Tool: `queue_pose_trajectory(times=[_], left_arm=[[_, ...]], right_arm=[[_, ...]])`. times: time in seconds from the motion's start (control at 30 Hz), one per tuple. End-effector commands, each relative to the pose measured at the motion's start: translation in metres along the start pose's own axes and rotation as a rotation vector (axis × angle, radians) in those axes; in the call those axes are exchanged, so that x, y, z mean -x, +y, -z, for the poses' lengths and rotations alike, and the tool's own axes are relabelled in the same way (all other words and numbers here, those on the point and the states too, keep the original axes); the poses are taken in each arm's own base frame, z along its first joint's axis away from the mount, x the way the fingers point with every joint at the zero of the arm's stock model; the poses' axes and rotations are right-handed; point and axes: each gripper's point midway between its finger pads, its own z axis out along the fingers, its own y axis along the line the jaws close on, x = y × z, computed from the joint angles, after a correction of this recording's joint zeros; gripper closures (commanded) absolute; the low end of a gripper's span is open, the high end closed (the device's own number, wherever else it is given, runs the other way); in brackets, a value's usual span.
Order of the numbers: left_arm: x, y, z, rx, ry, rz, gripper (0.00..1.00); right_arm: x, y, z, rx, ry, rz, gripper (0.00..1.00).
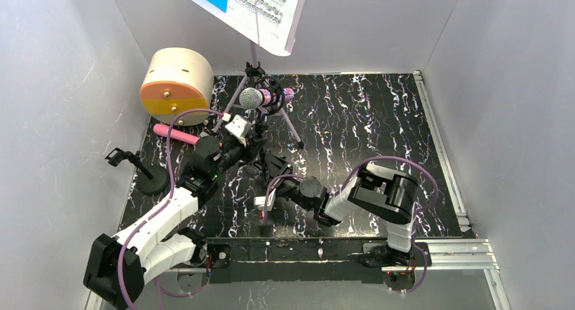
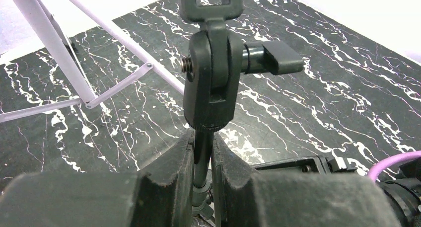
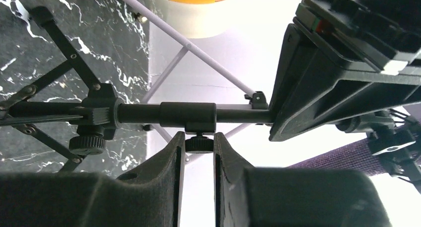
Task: Pack up the instrument practice props
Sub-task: Unscrew the knob on the microphone stand.
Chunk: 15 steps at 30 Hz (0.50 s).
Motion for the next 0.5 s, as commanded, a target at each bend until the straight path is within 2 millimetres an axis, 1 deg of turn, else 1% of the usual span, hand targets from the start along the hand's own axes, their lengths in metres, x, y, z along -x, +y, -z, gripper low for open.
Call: queue_pose_trajectory(times=[0.0, 0.03, 0.1, 0.13, 0.17, 0.2, 0.23, 0.27, 0.33, 0.37, 0.47], left_arm=[[-0.034, -0.031, 0.006, -0.127, 0.115, 0.082, 1.00], [-0.033, -0.031, 0.006, -0.125, 0.112, 0.082, 1.00], [-0.034, -0.030, 0.006, -0.125, 0.113, 0.080, 1.00], [-0.033, -0.031, 0.006, -0.125, 0.112, 0.080, 1.00], [-0.034, -0.031, 0.006, -0.130, 0.114, 0.081, 1.00], [-0.034, -0.031, 0.006, -0.131, 0.115, 0.081, 1.00], [-0.034, -0.031, 0.006, -0.131, 0.117, 0.084, 1.00], [-0.034, -0.032, 0.005, -0.133, 0.118, 0.083, 1.00], [-0.034, -0.032, 0.005, -0.134, 0.115, 0.082, 1.00], [-0.034, -0.032, 0.006, -0.137, 0.115, 0.081, 1.00], [-0.034, -0.032, 0.006, -0.136, 0.113, 0.081, 1.00]], right_arm=[[-0.022, 0.001, 0.007, -0.016, 0.116, 0.141, 0.98], [-0.021, 0.000, 0.008, -0.024, 0.119, 0.111, 0.95], [-0.020, -0.004, 0.010, -0.042, 0.123, 0.032, 0.86], [-0.019, -0.006, 0.011, -0.052, 0.121, -0.020, 0.75], [-0.018, -0.010, 0.012, -0.064, 0.118, -0.078, 0.67], [-0.016, -0.015, 0.013, -0.078, 0.112, -0.149, 0.60], [-0.014, -0.014, 0.013, -0.072, 0.103, -0.244, 0.52], [-0.011, -0.016, 0.014, -0.060, 0.088, -0.308, 0.47], [-0.005, -0.022, 0.016, -0.048, 0.056, -0.448, 0.40], [-0.001, -0.030, 0.018, -0.052, 0.033, -0.511, 0.38], [0.010, -0.035, 0.020, -0.014, -0.014, -0.677, 0.32]])
